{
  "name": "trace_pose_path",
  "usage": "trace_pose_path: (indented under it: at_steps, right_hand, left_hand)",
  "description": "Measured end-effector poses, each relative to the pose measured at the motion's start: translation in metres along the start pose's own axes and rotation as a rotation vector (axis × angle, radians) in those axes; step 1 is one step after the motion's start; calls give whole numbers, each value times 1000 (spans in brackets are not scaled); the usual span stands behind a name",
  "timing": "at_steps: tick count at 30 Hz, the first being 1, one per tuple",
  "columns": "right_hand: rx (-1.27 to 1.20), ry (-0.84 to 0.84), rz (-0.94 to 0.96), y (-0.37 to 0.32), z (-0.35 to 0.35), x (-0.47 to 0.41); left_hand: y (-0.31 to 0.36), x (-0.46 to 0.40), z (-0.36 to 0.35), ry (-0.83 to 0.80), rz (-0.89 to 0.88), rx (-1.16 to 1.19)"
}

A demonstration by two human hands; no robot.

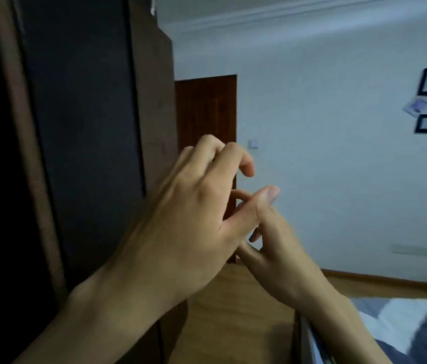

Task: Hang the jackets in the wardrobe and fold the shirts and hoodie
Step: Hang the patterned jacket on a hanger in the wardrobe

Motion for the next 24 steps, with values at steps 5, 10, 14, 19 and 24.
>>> trace_pose_path:
  at_steps: [5, 10, 14, 19, 24]
  right_hand:
    - [222, 112, -306, 105, 79, 55]
    - [421, 253, -619, 193, 172, 163]
    - [568, 331, -903, 222, 229, 268]
    - [681, 425, -1241, 217, 255, 380]
    - [684, 524, -1519, 199, 234, 460]
  left_hand:
    - [13, -40, -123, -109, 49, 239]
    - [75, -39, -255, -301, 22, 518]
    - [148, -22, -351, -533, -94, 667]
    - [221, 9, -432, -778, -292, 789]
    - [268, 53, -487, -974, -458, 816]
Point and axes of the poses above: each hand's wrist, its own x-axis away from the middle knuckle, its own z-axis out of the back of the hand, y = z × x, the point moved 6 cm from there along -x, towards the middle knuckle
